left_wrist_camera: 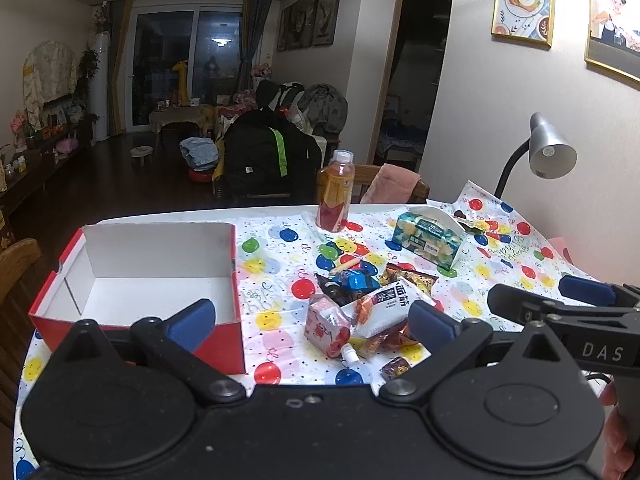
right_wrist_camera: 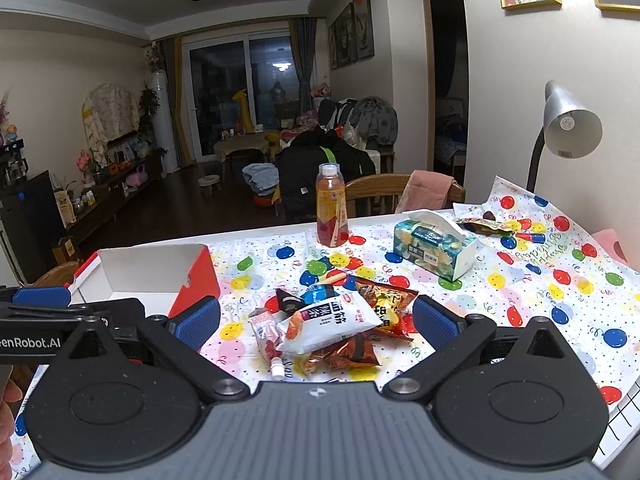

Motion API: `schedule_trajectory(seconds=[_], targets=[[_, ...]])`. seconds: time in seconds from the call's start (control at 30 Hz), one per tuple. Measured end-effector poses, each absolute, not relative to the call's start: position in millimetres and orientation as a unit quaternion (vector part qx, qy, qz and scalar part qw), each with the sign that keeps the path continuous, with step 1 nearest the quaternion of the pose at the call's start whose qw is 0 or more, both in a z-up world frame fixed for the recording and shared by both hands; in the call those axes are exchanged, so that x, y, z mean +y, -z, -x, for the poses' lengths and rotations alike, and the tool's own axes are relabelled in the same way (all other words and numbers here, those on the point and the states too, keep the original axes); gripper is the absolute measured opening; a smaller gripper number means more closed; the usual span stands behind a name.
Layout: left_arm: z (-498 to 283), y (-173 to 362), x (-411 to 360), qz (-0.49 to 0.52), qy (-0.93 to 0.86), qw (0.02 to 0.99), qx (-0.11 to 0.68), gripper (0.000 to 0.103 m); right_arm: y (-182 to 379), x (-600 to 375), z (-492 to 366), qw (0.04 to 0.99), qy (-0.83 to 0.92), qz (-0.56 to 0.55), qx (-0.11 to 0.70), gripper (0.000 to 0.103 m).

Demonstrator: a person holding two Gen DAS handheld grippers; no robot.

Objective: Organize snacks

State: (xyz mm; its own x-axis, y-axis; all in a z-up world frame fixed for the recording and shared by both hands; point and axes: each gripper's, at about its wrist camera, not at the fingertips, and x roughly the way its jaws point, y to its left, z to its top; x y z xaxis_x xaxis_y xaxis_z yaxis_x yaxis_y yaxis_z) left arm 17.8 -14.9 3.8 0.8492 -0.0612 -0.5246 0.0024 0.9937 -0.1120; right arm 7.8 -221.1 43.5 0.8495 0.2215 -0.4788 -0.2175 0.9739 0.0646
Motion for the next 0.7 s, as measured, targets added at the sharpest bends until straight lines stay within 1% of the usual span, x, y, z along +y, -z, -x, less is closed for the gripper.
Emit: schedule_trajectory(seconds=[0.33, 0.6, 0.7], targets=[[-44.0, 7.4, -27.8, 0.057, 0.01, 0.96, 0.274, 0.103, -27.6, -252.3, -43.5, 0.954, -0.113, -0.01, 0.278, 0.103], [-71.9, 32.0, -40.7, 0.057, -0.006, 0.953, 0.297, 0.102, -7.5, -275.6, -81.1, 0.946, -0.12, 0.003, 0.302, 0.102], [-87.5, 45.9, -45.0, 0.065, -0.013, 0.945, 0.321, 0.099, 0.2, -280.6, -95.5, 0.943, -0.126, 0.011, 0.306, 0.102]])
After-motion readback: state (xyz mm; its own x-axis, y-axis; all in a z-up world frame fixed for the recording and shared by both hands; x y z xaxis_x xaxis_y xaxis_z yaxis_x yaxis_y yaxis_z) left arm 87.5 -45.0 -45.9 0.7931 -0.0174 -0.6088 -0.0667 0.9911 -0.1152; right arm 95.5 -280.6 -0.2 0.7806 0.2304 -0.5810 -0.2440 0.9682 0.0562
